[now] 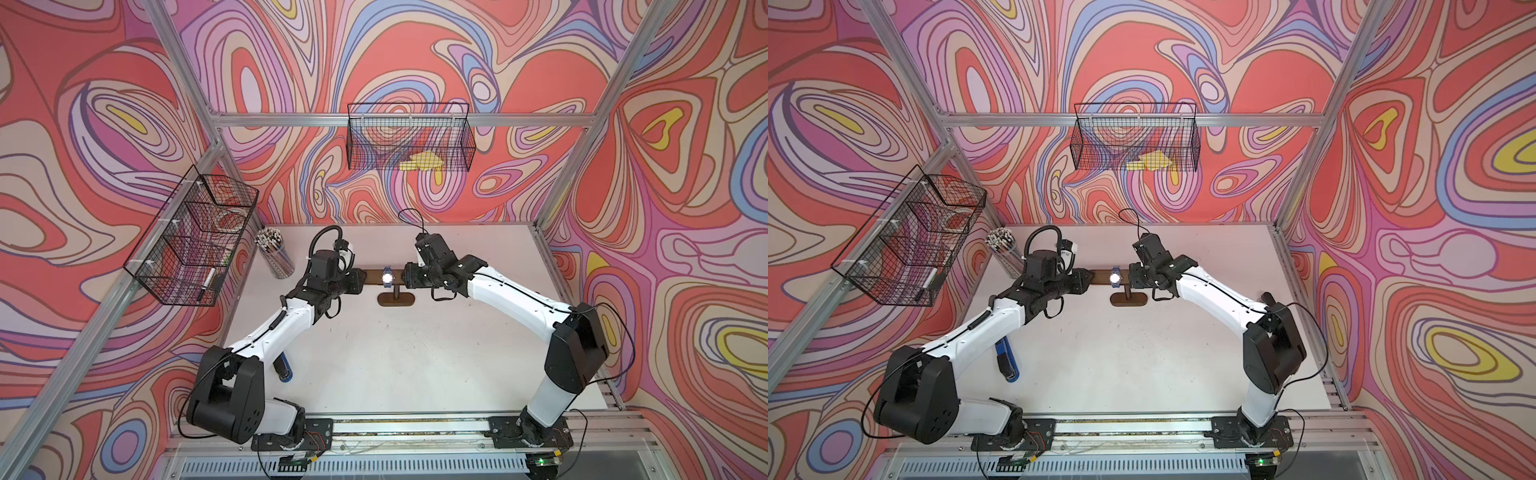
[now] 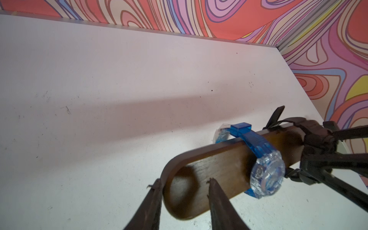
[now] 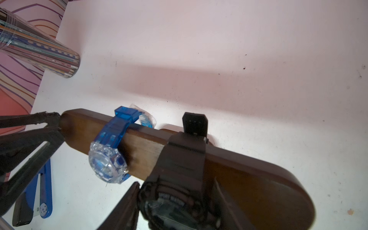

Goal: Place watch on stand
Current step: Place the watch on the stand.

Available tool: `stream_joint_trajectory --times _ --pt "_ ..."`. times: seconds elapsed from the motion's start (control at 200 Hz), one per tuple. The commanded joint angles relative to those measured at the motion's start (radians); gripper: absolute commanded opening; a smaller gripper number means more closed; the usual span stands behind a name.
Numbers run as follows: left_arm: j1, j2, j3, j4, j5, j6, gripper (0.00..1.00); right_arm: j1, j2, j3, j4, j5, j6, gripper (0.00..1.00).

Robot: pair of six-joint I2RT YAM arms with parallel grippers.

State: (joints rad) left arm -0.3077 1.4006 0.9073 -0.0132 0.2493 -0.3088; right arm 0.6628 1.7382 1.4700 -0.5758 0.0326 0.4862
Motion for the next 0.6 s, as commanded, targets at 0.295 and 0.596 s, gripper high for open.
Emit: stream_joint_trajectory --times 0.295,0.596 --pt "0.001 -0.041 -0.025 0.013 0.010 0.000 0.40 0.026 0.008 0.014 0.003 0.081 0.017 0.22" --pt "0.001 -0.049 -0.030 0.013 0.016 0.002 0.40 0.032 -0.008 -0.015 0.019 0.093 0.011 0.37"
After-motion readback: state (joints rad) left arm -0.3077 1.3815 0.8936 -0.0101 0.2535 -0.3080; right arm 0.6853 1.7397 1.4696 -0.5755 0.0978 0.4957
